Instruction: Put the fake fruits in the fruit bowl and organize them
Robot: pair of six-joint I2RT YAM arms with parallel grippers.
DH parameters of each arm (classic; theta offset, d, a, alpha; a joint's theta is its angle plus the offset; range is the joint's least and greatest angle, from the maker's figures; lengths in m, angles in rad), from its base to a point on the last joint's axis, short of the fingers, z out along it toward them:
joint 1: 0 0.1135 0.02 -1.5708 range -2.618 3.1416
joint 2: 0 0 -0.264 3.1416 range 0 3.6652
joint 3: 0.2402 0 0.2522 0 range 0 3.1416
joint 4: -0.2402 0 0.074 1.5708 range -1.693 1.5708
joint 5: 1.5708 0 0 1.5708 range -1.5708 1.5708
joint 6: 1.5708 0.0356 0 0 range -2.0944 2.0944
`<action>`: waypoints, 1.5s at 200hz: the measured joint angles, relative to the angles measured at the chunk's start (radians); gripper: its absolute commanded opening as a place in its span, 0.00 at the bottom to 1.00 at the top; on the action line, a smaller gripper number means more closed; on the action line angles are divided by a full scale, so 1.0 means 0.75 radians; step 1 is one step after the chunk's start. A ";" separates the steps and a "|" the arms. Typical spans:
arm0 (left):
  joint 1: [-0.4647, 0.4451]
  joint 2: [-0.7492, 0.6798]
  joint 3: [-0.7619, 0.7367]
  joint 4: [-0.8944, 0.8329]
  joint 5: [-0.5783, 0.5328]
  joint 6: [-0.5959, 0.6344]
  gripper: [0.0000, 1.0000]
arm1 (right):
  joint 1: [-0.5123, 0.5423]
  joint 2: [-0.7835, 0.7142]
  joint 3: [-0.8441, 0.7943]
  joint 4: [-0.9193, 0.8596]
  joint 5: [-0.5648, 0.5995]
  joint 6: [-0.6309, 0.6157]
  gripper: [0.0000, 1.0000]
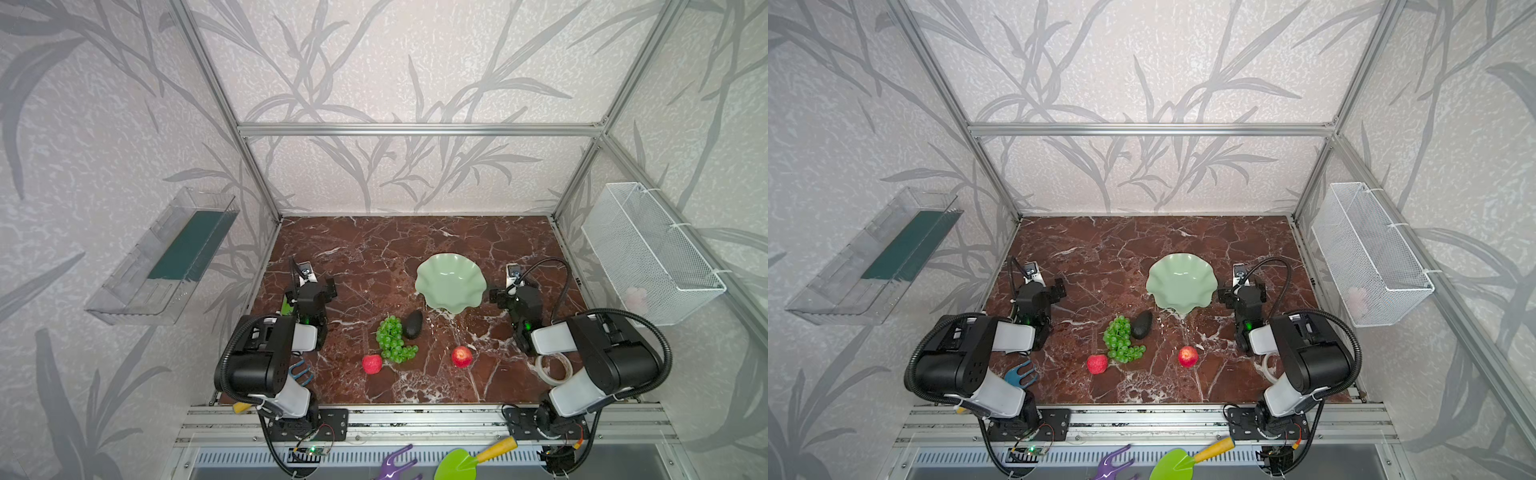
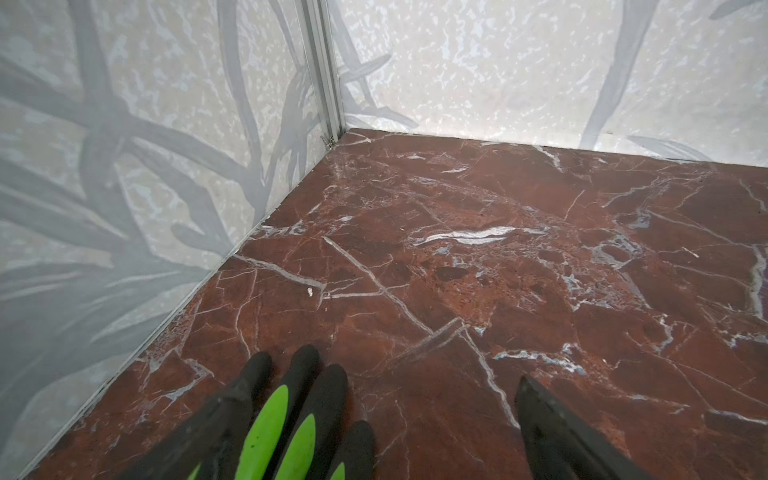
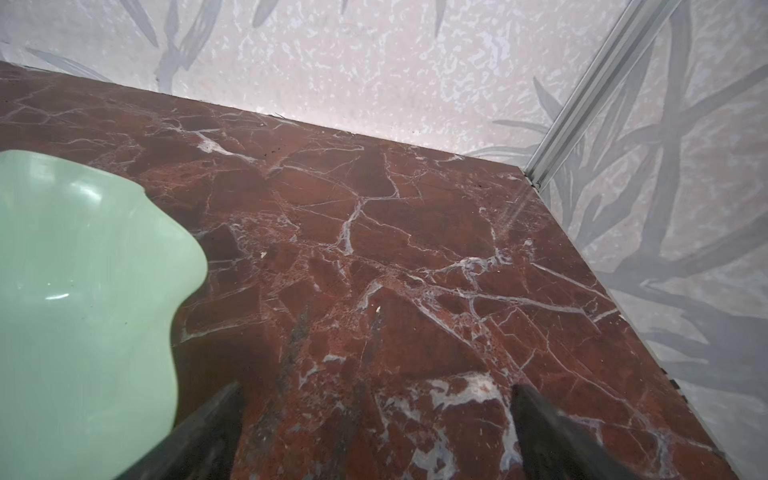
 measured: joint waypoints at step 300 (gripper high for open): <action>-0.033 -0.716 0.319 -0.818 -0.055 -0.158 0.99 | -0.061 -0.557 0.424 -1.017 -0.174 0.556 0.91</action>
